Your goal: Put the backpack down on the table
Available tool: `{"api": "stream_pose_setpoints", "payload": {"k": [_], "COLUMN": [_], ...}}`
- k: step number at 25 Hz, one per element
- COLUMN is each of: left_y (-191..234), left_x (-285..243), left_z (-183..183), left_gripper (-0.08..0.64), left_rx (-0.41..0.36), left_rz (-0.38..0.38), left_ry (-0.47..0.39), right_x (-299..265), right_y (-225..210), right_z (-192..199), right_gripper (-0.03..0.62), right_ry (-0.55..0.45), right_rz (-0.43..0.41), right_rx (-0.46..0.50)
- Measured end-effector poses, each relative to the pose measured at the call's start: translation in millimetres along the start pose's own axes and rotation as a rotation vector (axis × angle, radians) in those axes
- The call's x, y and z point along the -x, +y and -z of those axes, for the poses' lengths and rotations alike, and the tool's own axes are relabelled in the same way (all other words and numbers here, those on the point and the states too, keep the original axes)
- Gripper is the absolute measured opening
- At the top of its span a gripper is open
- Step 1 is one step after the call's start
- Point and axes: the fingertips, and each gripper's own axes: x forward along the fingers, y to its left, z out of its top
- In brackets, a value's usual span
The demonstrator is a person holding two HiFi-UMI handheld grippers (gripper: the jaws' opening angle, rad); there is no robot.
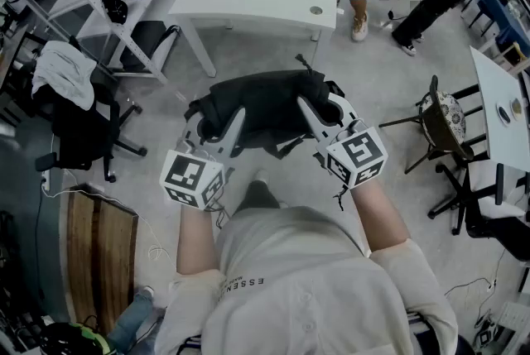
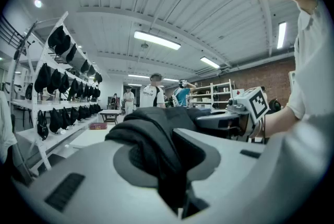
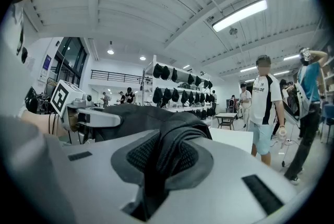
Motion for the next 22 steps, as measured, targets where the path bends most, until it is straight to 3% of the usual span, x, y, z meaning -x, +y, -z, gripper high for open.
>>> {"api": "stream_pose_setpoints", "payload": {"k": [13,22], "left_y": [8.7,56.7], "left_x": [1.8,-25.8], "left_z": [10.8,22.8], "left_gripper": [0.086,0.086], "left_rx": [0.011,0.036], "left_rz": [-0.005,-0.013], "left_ry": [0.016,0.031], "right_x": [-10.1,-63.5], "right_y": [4.6,-14.1], "right_z": [9.8,19.1], "right_gripper": [0.058,0.058], "right_ry": [0.024,0.059], "right_rz": [-0.004,-0.003], "right_rx": [-0.024,-0.043]}}
